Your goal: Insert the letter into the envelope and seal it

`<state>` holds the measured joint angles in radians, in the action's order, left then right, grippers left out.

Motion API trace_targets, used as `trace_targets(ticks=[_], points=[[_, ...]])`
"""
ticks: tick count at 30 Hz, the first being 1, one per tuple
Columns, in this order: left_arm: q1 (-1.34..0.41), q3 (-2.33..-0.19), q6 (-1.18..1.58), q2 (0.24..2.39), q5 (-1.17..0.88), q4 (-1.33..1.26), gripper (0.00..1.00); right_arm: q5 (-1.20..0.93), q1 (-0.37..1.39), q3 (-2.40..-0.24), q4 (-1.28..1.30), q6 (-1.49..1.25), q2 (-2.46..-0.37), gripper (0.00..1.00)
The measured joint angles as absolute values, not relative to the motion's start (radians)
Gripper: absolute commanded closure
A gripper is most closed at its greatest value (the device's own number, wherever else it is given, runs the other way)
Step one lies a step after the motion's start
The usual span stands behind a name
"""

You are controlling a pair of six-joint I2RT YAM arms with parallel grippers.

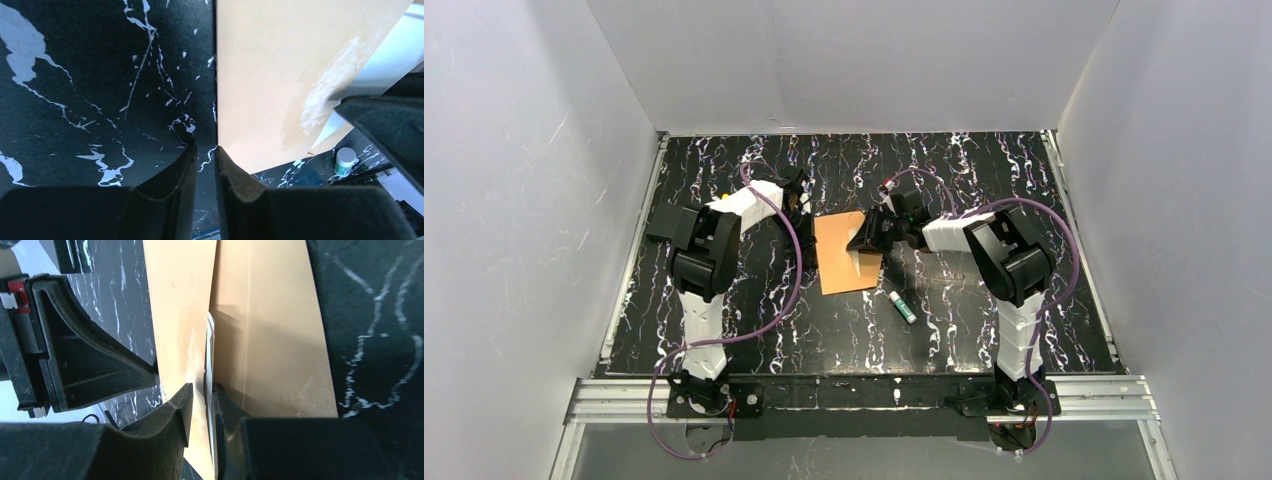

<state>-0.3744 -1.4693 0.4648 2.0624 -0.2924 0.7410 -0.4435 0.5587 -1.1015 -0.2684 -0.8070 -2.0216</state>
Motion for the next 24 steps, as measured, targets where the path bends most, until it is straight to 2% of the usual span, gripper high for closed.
trace_targets(ticks=[4,9,13,20,24], points=[[-0.374,-1.474,0.464,2.069,-0.305,0.744,0.80,-0.445,0.545,-1.103,-0.260,-0.788,-2.022,0.71],[-0.371,-1.476,0.466,2.074,-0.358,0.735,0.71,-0.446,0.543,-1.119,-0.233,-0.762,-2.022,0.69],[-0.359,-1.472,0.484,2.072,-0.387,0.696,0.71,-0.444,0.543,-1.133,-0.200,-0.754,-2.022,0.69],[-0.326,-1.407,0.551,2.017,-0.467,0.527,0.97,-0.441,0.543,-1.141,-0.178,-0.764,-2.022,0.70],[-0.323,-1.407,0.593,2.019,-0.569,0.471,0.98,-0.439,0.543,-1.145,-0.167,-0.771,-2.022,0.70]])
